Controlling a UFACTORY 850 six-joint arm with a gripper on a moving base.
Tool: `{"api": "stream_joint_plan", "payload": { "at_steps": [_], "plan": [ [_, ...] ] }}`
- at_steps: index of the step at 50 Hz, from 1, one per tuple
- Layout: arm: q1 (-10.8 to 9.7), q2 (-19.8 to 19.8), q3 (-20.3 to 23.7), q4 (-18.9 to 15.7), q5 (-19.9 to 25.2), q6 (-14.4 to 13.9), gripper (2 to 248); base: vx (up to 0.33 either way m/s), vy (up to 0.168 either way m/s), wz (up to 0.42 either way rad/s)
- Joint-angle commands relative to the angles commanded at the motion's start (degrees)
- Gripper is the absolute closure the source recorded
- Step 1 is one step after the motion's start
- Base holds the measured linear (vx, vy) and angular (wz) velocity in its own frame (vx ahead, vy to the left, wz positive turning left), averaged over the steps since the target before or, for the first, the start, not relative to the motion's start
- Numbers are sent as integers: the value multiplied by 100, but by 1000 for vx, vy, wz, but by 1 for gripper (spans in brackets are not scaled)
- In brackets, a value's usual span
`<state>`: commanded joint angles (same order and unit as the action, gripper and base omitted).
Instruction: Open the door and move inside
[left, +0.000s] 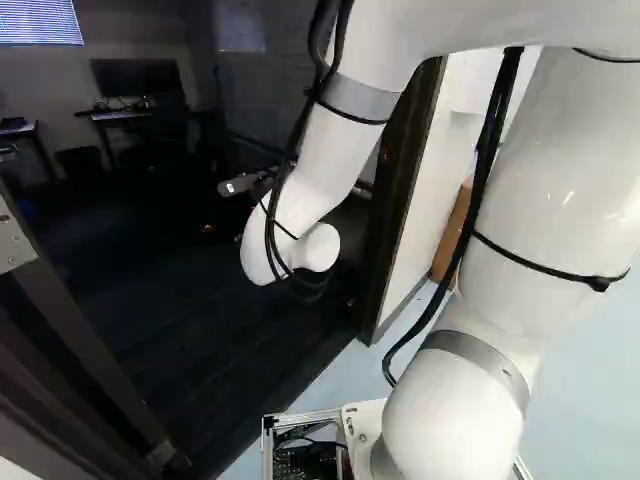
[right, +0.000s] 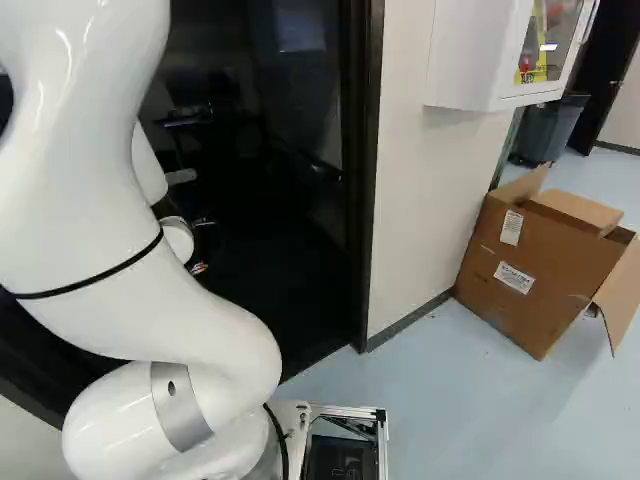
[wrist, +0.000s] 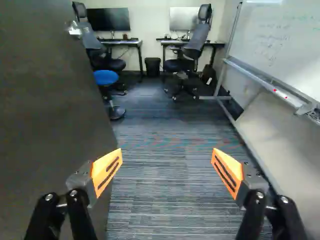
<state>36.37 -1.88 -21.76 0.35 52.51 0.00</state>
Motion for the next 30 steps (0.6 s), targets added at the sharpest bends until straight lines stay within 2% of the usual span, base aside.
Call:
{"api": "stream_joint_plan", "payload": {
  "at_steps": [30],
  "plan": [
    [-530,480,487,0,0,0,3,0,0,0]
  ]
}}
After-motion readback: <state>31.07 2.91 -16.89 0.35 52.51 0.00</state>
